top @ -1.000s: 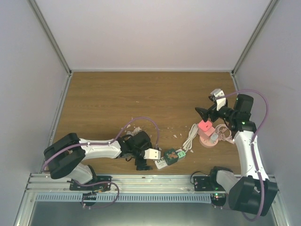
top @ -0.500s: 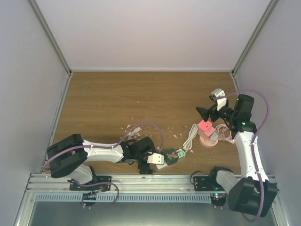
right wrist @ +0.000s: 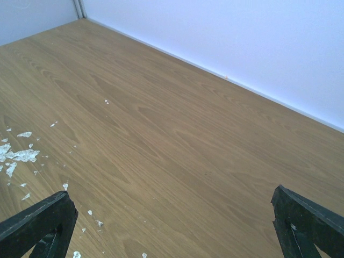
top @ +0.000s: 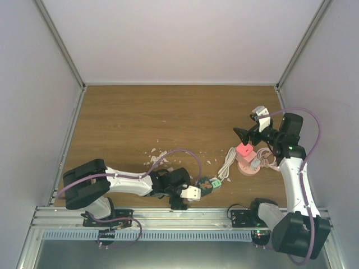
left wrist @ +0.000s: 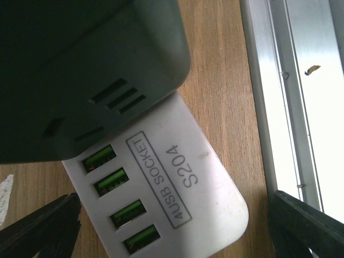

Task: Pull the plug off the socket

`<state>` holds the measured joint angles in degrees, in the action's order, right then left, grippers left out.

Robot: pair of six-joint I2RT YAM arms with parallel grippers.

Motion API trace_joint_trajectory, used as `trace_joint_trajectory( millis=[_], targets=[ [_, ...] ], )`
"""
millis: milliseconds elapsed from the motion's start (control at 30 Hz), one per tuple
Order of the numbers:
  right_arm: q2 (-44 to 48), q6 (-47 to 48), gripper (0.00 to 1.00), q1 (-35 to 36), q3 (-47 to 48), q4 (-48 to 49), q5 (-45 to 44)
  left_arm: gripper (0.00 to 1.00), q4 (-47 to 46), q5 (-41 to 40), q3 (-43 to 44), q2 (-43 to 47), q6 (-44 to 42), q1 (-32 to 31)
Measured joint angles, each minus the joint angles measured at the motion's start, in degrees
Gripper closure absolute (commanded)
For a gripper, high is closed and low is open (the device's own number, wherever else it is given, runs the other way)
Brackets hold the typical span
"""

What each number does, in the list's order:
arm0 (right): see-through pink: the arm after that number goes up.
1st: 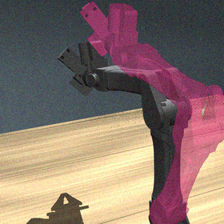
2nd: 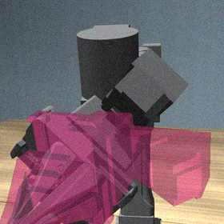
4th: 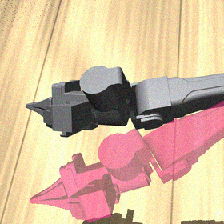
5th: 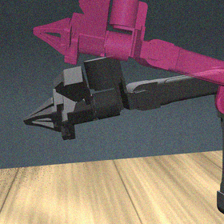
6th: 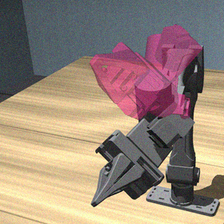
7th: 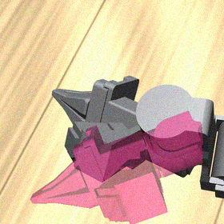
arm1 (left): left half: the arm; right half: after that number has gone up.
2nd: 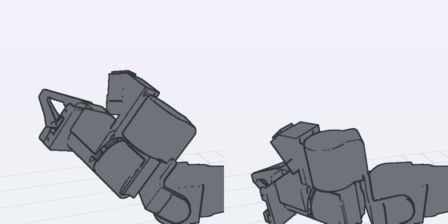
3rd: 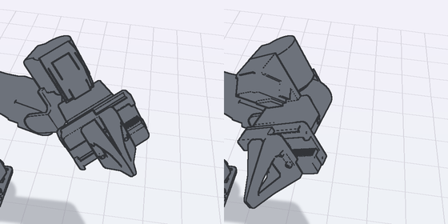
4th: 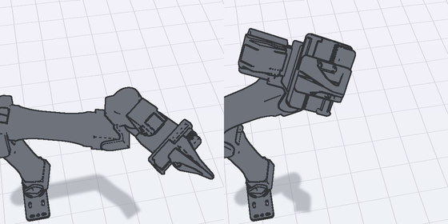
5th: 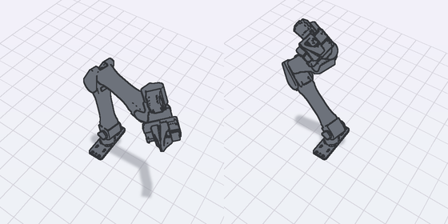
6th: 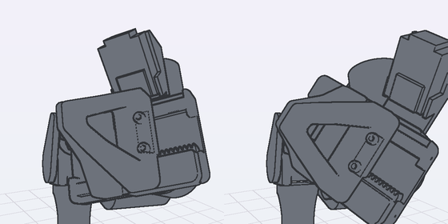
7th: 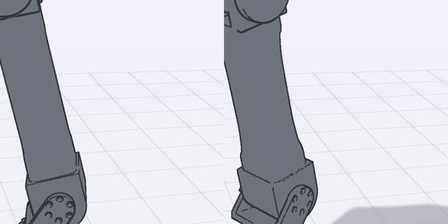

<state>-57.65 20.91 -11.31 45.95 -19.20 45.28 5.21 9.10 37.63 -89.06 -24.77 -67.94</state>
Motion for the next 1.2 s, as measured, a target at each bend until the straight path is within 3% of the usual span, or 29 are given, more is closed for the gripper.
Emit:
trace_joint_trajectory(
  millis=[400, 733, 1033, 1200],
  targets=[
    [0.0, 0.0, 0.0, -0.2, -0.1, 0.1, 0.0, 0.16, -0.1, 2.0, 0.1, 0.0, 2.8, 3.6],
    [0.0, 0.0, 0.0, -0.2, -0.2, 0.3, 0.0, 0.16, -0.9, 2.6, 0.1, 2.1, 3.4, 5.8],
    [0.2, 0.0, 0.0, -0.2, -0.3, 0.4, 0.0, 0.36, -1.2, 1.6, 0.1, 1.9, 3.6, 6.4],
    [0.6, 0.0, 0.0, -0.2, -0.7, 0.4, 0.0, 0.42, -1.3, 1.6, 0.1, 2.0, 3.8, 10.2]
  ],
)
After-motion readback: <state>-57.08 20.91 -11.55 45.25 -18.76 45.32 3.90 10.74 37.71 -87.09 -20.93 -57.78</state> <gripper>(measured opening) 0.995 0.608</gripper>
